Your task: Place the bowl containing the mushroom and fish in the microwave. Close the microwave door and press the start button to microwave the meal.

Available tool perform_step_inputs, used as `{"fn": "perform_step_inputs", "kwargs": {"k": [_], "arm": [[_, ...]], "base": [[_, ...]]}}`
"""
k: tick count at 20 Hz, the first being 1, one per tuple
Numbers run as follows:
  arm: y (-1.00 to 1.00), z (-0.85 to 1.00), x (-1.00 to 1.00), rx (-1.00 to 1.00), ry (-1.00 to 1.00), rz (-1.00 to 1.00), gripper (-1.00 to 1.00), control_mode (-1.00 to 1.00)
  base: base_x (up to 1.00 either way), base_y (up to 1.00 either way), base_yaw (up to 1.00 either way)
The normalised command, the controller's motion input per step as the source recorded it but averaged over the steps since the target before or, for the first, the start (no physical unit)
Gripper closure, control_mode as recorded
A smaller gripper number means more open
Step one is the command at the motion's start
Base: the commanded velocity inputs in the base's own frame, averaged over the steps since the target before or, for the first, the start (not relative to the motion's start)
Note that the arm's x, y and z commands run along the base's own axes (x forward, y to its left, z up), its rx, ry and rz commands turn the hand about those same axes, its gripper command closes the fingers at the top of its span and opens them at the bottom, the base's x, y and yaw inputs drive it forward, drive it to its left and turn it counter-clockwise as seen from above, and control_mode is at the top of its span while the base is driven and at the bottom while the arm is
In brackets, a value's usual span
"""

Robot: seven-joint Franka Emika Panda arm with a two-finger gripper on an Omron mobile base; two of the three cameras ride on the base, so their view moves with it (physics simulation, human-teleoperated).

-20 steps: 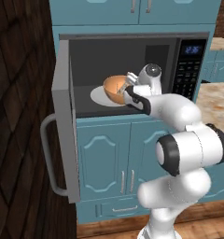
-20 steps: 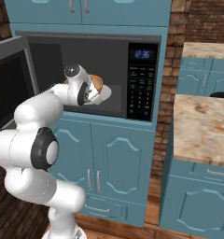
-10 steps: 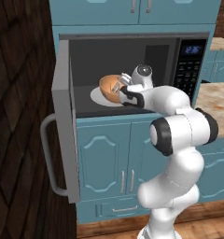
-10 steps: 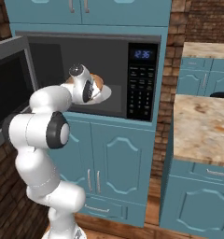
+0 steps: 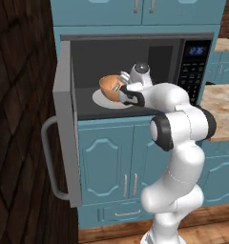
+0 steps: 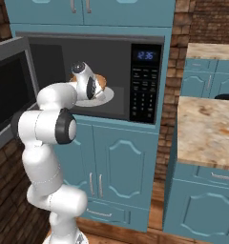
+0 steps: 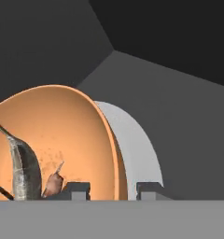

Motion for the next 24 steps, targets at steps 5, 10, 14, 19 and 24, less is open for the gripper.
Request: {"fn": "perform_step_inputs", "kwargs": {"k": [5,10,14,19,24], "arm": [[0.01,0.27,-0.42,-0.02,0.0,-0.01,-1.0,-1.0],[0.0,0.12,-0.88,0.0,-0.01,0.0,-1.0,-1.0],[-0.05,0.37,-1.0,0.0,-0.12,0.02,-1.0,-1.0],[-0.09,0.26,-1.0,-0.09,-0.03,0.22,-1.0,-1.0],[-0.01,0.39,-1.0,-0.36,0.0,0.41,-1.0,-1.0]], "base": [[0.0,0.0,0.0],[0.0,0.0,0.0],[0.0,0.0,0.0],[0.0,0.0,0.0],[0.0,0.0,0.0]]}}
